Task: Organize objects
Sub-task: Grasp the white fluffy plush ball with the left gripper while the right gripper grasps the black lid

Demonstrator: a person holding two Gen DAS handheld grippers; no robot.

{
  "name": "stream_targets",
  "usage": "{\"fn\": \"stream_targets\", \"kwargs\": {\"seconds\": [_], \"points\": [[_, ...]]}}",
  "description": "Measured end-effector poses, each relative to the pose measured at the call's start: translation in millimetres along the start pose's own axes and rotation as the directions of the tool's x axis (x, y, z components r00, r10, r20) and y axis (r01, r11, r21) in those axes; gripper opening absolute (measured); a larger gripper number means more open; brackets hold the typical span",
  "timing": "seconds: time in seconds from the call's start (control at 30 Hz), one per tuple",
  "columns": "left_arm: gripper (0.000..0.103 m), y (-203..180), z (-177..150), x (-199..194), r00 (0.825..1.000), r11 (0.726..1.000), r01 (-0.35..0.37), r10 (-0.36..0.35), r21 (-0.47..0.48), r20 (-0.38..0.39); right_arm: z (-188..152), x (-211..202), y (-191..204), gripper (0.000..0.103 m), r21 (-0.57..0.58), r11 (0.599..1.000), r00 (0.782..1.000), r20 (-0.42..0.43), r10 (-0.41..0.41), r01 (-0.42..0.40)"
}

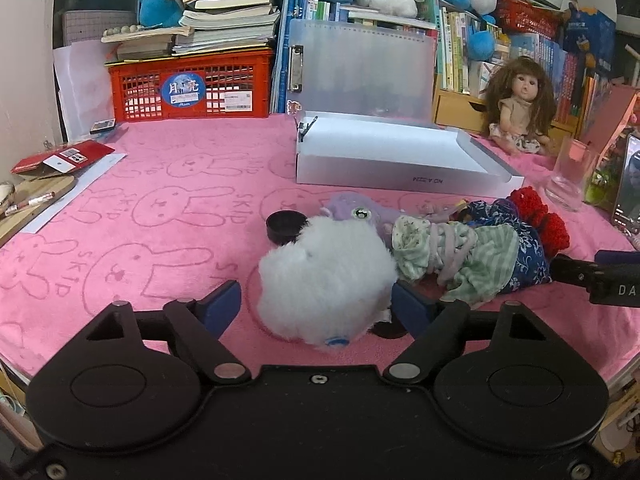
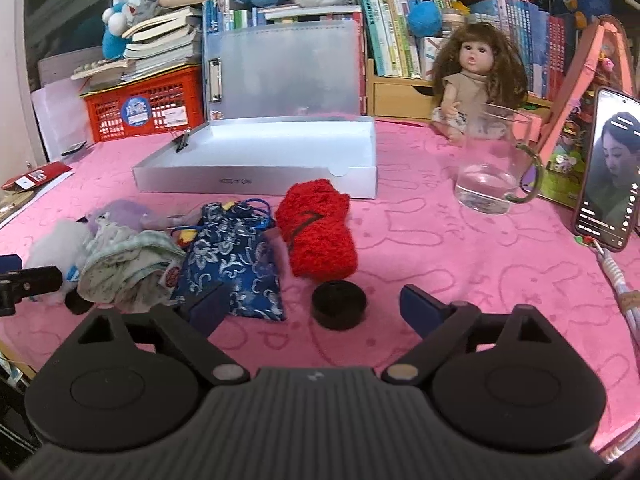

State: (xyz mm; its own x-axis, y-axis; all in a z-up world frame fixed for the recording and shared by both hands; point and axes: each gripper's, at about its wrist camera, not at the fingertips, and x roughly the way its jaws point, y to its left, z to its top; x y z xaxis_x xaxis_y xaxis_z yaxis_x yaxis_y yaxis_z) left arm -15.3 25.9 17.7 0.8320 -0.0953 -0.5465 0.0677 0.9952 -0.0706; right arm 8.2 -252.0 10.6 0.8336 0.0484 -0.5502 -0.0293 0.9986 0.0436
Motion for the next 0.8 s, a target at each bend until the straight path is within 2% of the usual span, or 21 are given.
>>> {"fn": "stream_targets", "kwargs": {"seconds": [0.13,0.23,0.3,0.5,0.8], "points": [[0.072,0.2,-1.4,0.8,1.0,1.0,0.007,-0.007,0.004,-0.004,-2.1,2.3,-0.5,0.086,-0.007,1.0,1.0,-0.011,-0.019,0.019],[0.066,1.0,-2.8,2.4,1.0,1.0,0.025,-0.025,-0.006,-0.011,-2.7,4.2,-1.1,0.076,-0.007,0.999,0.999,-0.021,-0.039,0.039],[0.065,0.5,-3.4,4.2,1.0,1.0,0.026,-0.027,-0.008,-0.013,-3.1,7.2,-2.1,0.069,-0.003,0.999,0.998,-0.035,-0.054,0.054],[0.066,-2.4,-4.5,5.7,1.0,1.0,0.026,-0.026,0.003,-0.009,-2.9,10.8,-4.8,0.062,0.007,0.998,0.997,-0.045,-0.056,0.056],[0.066,-1.8,-2.4,8.3,0.999,0.999,0.032,-0.033,-0.007,-0.009,-2.0,14.7,-4.2,0.055,0.0,0.999,0.997,-0.053,-0.047,0.047]]}}
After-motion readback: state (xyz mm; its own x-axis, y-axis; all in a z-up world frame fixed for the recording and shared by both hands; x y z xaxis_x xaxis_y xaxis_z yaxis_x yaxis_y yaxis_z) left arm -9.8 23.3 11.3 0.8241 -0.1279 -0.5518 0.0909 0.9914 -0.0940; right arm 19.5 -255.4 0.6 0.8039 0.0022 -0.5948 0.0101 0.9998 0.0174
